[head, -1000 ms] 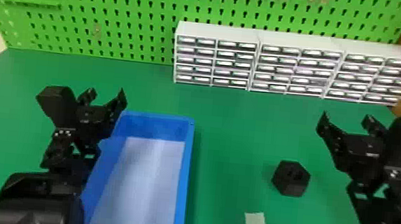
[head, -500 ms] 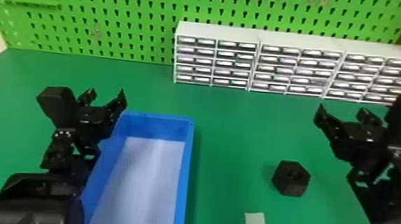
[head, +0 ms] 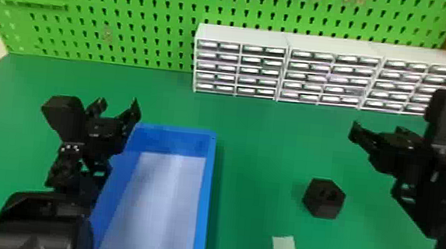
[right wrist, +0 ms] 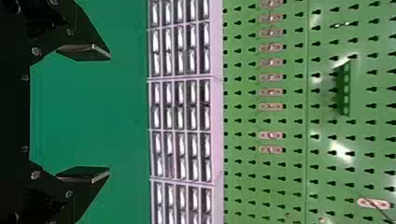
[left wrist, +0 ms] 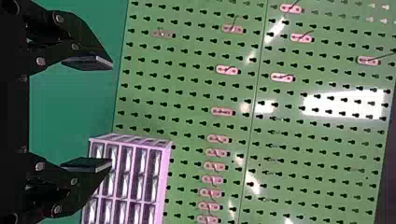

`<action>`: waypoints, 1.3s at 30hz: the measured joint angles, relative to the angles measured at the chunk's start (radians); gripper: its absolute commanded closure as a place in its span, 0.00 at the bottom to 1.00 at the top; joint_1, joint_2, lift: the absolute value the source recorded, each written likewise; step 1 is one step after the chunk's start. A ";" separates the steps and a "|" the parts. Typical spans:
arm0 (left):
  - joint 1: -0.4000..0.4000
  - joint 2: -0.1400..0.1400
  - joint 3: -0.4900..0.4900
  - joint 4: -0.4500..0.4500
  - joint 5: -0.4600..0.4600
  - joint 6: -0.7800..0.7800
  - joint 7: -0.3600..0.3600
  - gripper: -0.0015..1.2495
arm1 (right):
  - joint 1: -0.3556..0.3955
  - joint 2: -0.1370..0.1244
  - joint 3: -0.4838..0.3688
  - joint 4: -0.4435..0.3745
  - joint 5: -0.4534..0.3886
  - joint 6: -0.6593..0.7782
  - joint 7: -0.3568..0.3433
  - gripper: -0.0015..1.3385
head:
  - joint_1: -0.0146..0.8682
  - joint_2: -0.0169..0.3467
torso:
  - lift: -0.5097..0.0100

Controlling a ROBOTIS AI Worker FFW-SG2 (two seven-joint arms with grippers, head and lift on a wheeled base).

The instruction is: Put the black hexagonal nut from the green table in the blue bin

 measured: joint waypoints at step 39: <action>-0.012 0.000 -0.016 0.018 0.005 0.000 0.001 0.41 | -0.310 -0.081 0.004 0.196 -0.151 0.613 0.000 0.29 | 0.79 0.19 | 0.79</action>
